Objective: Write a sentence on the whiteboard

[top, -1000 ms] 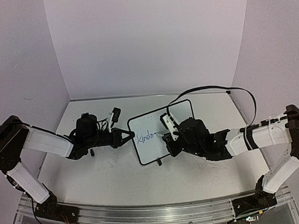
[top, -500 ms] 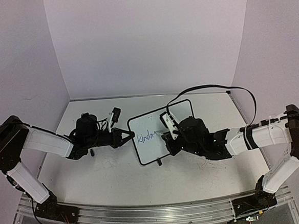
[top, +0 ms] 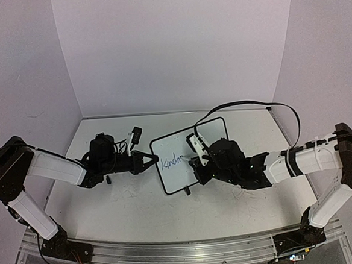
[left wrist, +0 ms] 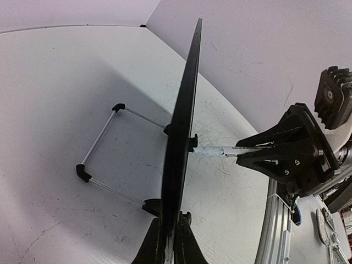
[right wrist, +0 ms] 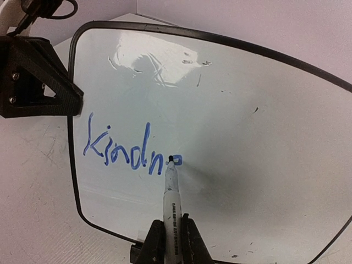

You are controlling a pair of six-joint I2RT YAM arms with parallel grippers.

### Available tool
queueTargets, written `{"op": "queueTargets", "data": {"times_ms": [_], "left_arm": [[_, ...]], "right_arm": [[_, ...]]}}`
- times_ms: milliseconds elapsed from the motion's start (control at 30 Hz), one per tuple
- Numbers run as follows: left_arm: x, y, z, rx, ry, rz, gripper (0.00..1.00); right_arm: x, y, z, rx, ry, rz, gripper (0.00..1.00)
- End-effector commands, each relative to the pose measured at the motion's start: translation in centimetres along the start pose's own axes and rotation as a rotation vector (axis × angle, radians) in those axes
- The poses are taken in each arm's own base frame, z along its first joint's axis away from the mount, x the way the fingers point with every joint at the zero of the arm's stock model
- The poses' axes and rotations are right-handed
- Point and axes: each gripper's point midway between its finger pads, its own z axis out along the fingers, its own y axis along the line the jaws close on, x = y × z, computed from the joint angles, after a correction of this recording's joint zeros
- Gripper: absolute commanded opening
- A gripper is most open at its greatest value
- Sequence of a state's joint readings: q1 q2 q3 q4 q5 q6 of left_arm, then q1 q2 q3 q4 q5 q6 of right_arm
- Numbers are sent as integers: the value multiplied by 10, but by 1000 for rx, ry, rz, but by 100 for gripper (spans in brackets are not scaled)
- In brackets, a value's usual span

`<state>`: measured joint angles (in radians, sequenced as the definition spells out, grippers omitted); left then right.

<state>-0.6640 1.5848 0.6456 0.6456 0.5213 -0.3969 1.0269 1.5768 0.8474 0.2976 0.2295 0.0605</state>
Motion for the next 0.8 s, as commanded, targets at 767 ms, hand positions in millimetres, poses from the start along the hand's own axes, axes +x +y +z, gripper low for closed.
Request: {"op": "queueTargets", "data": {"times_ms": [767], "left_arm": [[-4,-5,-6,3,-9,7,0]], "right_arm": [[12,-17,-4,94,21,36,0]]}}
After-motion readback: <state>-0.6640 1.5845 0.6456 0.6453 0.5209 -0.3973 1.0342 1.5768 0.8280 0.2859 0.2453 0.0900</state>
